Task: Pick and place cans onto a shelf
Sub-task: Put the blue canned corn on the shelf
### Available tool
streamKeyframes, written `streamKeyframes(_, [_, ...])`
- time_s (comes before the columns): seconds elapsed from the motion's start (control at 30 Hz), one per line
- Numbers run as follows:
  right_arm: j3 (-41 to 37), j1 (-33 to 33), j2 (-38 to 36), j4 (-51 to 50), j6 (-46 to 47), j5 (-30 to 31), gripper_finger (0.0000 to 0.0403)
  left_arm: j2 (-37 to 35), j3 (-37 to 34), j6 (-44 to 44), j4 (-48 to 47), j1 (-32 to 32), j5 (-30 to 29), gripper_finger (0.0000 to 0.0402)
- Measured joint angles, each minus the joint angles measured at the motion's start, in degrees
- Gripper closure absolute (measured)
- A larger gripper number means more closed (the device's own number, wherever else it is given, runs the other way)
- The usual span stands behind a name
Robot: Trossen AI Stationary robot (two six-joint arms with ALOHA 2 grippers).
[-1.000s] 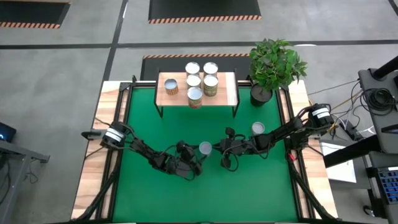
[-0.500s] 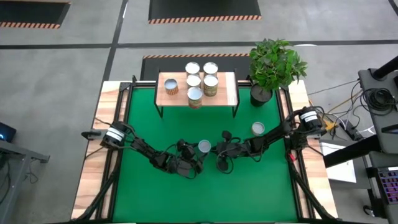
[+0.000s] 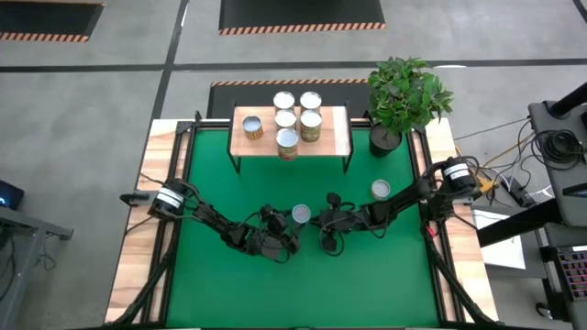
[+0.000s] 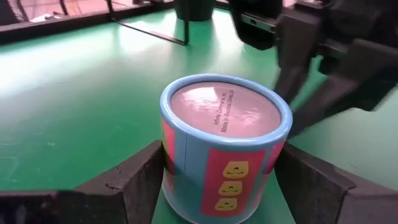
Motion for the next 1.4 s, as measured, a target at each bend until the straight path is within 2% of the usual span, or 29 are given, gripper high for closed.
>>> streamKeyframes(0.2, [-0.1, 0.2, -3.9, -5.1, 1.2, 0.0, 0.0376, -1.2, 0.0, 0.0, 0.0, -0.9, -1.1, 0.0141])
streamKeyframes(0.4, [-0.2, 1.0, -10.7, -11.1, 2.0, 3.3, 0.0376, -5.8, -0.4, 3.1, -1.1, -1.5, -2.0, 0.0141])
streamKeyframes(0.57, [-0.2, 1.0, -19.1, -17.6, 2.0, 3.7, 0.0376, -15.2, -3.1, 5.8, -5.6, -1.5, -5.1, 0.0141])
streamKeyframes(0.73, [-0.3, 1.0, -27.2, -20.9, 1.0, 3.7, 0.0376, -28.0, -8.9, 10.1, -8.5, -0.4, -9.7, 0.0142])
streamKeyframes(0.93, [-0.3, 1.0, -33.8, -20.6, -1.9, 3.8, 0.0376, -43.1, -12.9, 12.9, -12.7, 6.7, -10.6, 0.0142])
streamKeyframes(1.1, [-0.3, 1.0, -37.0, -20.5, -3.0, 3.8, 0.0376, -51.4, -13.2, 11.5, -23.3, 13.5, -10.2, 0.0142])
streamKeyframes(1.27, [-0.3, 0.9, -39.1, -20.3, -4.6, 3.8, 0.0376, -54.0, -12.7, 8.2, -32.5, 18.9, -6.9, 0.0142])
streamKeyframes(1.4, [-0.3, 0.8, -39.5, -20.7, -5.1, 3.8, 0.0376, -52.8, -12.7, 7.3, -32.9, 21.5, -4.6, 0.0142])
